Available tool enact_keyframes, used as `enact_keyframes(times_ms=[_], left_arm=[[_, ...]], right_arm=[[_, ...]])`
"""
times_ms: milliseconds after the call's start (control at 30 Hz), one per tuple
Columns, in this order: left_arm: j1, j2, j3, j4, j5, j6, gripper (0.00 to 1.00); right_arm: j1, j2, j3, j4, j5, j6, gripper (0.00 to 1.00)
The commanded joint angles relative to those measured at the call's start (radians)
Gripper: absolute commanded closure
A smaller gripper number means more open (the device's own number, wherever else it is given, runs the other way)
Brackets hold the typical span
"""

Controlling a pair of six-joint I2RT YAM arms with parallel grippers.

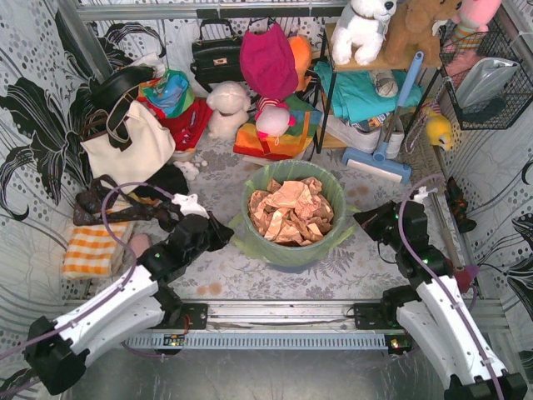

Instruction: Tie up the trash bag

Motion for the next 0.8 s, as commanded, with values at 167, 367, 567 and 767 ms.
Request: enact_keyframes(times_ms=[167, 367, 567, 767], left_arm=[[0.007, -0.133, 0.151, -0.009, 0.000, 0.077, 1.00], [0.007, -0.151, 0.244, -0.007, 0.046, 0.077, 1.00], [0.008, -0.135, 0.285, 0.022, 0.106, 0.091, 1.00], [0.007, -0.158, 0.320, 0.032, 0.107, 0.091, 1.00]], right_arm=[[-0.003, -0.073, 0.091, 0.102, -0.035, 0.043, 1.00], [-0.002, -0.100, 0.088, 0.210, -0.078, 0.075, 1.00], [-0.003, -0.081, 0.105, 0.290, -0.125, 0.086, 1.00], [-0.003, -0.063, 0.163, 0.298, -0.147, 0.061, 1.00]])
